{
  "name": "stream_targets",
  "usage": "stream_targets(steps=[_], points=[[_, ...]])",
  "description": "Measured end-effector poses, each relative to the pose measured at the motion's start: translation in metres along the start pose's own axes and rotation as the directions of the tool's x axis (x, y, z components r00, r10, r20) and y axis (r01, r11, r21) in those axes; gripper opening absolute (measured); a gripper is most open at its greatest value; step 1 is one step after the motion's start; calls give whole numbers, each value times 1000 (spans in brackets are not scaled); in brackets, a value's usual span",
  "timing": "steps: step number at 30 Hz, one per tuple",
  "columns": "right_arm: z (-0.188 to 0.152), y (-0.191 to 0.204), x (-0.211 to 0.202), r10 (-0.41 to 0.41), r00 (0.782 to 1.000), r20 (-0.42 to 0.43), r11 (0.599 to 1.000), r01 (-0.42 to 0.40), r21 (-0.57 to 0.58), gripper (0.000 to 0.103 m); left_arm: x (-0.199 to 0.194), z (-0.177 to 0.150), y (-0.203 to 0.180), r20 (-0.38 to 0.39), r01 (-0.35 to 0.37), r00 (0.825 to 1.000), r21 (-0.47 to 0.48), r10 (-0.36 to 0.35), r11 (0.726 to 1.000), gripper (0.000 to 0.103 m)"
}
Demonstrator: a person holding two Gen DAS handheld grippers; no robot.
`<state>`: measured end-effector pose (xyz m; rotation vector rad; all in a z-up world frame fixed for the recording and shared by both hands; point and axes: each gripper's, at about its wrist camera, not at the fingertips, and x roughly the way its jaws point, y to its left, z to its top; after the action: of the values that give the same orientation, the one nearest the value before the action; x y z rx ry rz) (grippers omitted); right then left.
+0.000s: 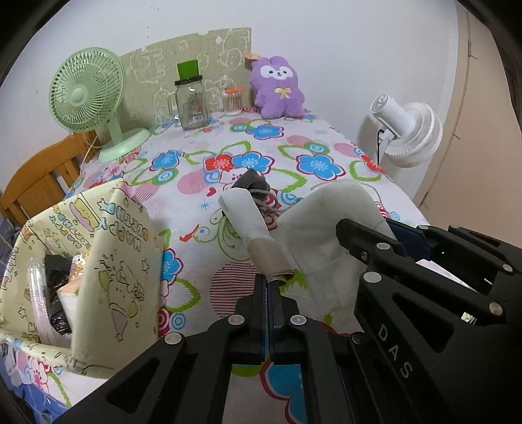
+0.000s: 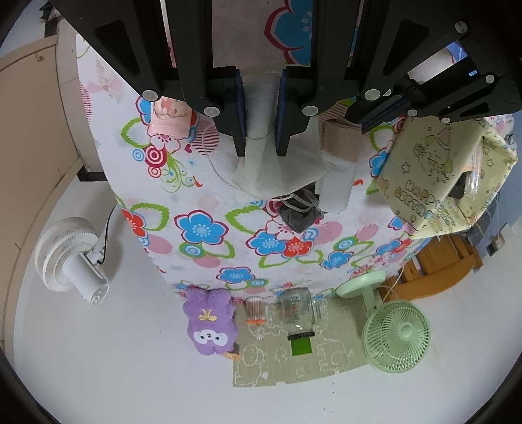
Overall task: Organize soft objects
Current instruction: 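Lift the white rolled item with the left tool while the right tool lifts the white cloth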
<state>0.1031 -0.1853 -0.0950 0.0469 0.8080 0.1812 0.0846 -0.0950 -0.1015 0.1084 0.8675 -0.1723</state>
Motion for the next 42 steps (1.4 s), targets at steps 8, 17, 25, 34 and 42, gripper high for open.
stream_targets(steps=[8, 17, 25, 34, 42], points=[[4, 4, -25, -10, 999, 45, 1000, 10, 6, 19, -26, 4, -1, 54, -2, 999, 15, 2, 1000, 0], [15, 11, -56, -24, 994, 107, 1000, 23, 7, 19, -57, 14, 2, 123, -3, 992, 32, -1, 999, 0], [25, 20, -81, -35, 988, 154, 999, 35, 2, 19, -79, 21, 7, 171, -7, 985, 53, -2, 999, 0], [31, 32, -97, -44, 981, 188, 999, 46, -3, 19, -94, 23, 16, 205, -2, 979, 58, -9, 998, 0], [33, 47, -100, -35, 980, 197, 999, 38, -14, 19, -102, 20, 31, 221, -11, 975, 42, 1, 999, 0]])
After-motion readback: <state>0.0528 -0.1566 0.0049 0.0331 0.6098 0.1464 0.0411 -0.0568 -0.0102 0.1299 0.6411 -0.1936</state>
